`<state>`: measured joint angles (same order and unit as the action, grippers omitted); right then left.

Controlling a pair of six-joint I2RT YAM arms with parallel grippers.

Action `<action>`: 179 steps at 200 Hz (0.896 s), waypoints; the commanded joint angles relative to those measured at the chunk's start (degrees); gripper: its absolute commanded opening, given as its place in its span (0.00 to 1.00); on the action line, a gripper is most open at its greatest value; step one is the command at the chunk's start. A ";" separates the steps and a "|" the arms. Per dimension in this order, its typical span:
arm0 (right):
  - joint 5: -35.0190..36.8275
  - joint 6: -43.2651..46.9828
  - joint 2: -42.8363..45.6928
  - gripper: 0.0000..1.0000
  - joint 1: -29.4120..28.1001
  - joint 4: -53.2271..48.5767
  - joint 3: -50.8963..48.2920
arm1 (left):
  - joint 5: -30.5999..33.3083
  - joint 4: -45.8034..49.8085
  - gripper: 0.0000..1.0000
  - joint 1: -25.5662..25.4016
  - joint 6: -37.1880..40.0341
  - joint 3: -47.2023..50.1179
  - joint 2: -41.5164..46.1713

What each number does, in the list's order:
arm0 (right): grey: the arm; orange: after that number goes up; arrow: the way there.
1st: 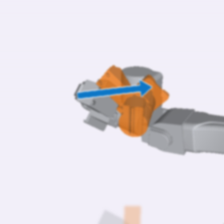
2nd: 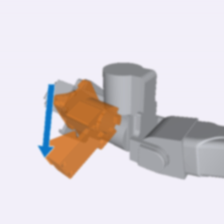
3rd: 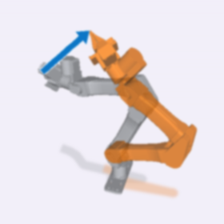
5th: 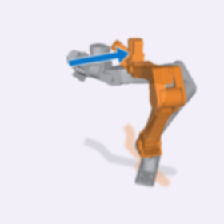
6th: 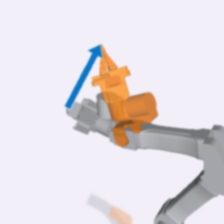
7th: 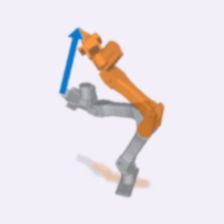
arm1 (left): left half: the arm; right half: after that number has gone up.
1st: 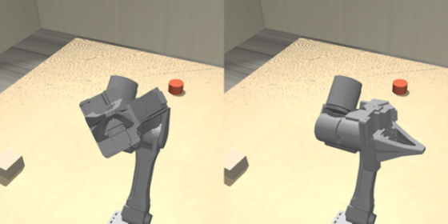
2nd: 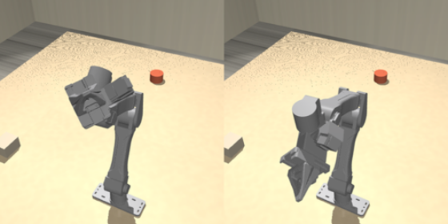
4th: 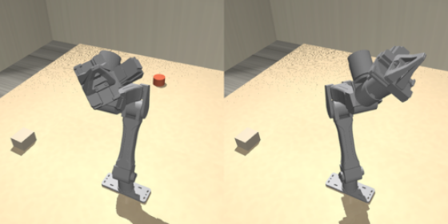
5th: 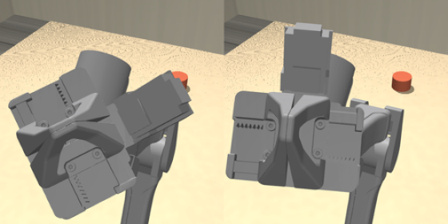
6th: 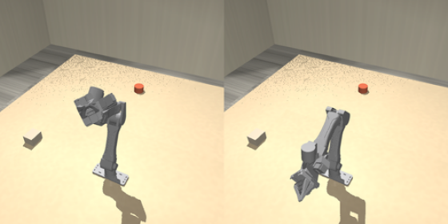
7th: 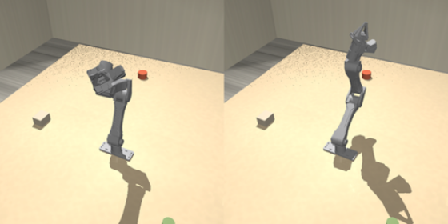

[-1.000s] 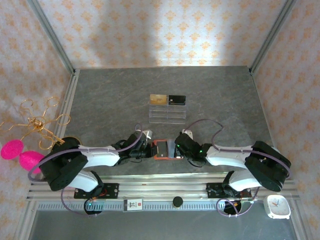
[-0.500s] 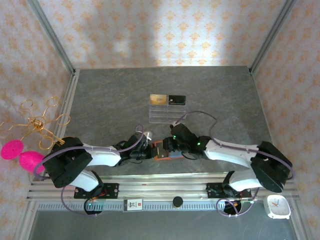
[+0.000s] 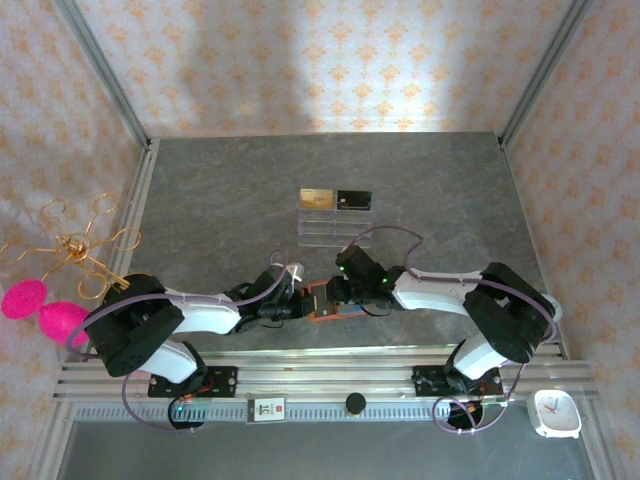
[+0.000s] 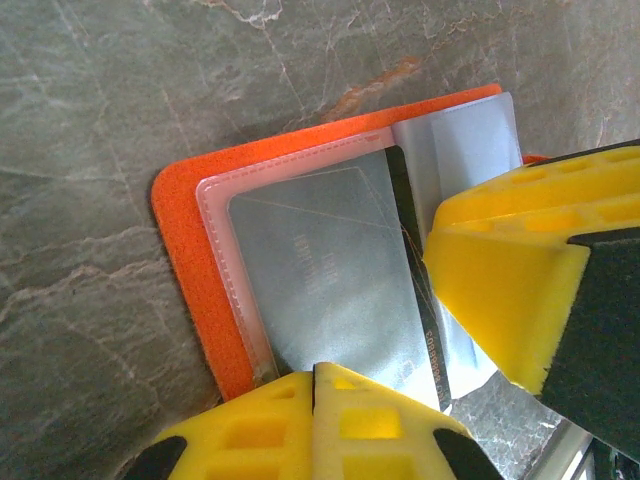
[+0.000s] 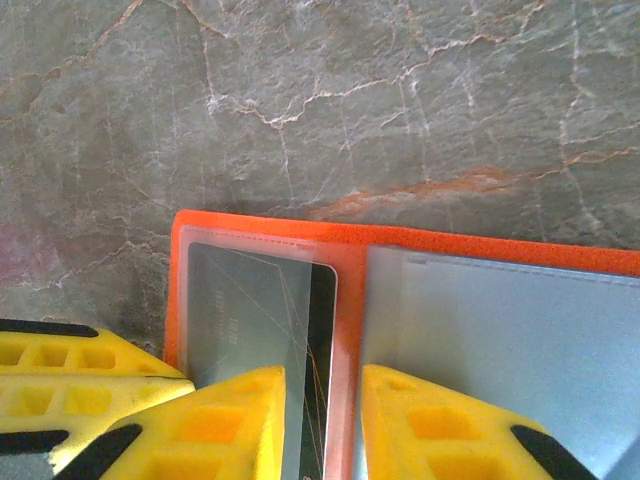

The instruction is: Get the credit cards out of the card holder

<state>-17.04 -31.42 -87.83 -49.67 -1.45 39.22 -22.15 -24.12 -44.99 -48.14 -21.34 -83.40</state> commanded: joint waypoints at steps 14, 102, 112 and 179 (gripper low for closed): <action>-0.66 0.17 -1.90 0.23 0.28 1.25 -1.40 | -0.18 -1.28 0.00 -0.27 0.86 -0.88 -2.02; -1.59 -0.88 0.24 0.08 0.54 3.56 -3.53 | 0.14 -0.68 0.00 -0.27 0.76 -1.60 -2.80; -1.59 -1.00 0.56 0.03 0.70 3.65 -3.92 | 0.16 -0.36 0.00 -0.21 0.85 -1.60 -2.53; -0.98 -2.92 4.10 0.00 3.35 1.74 -6.67 | -0.25 -1.36 0.00 0.18 -0.29 0.41 -1.95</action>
<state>-18.68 -33.21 -85.52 -48.12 3.51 34.57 -22.52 -25.50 -44.99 -48.14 -22.37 -85.76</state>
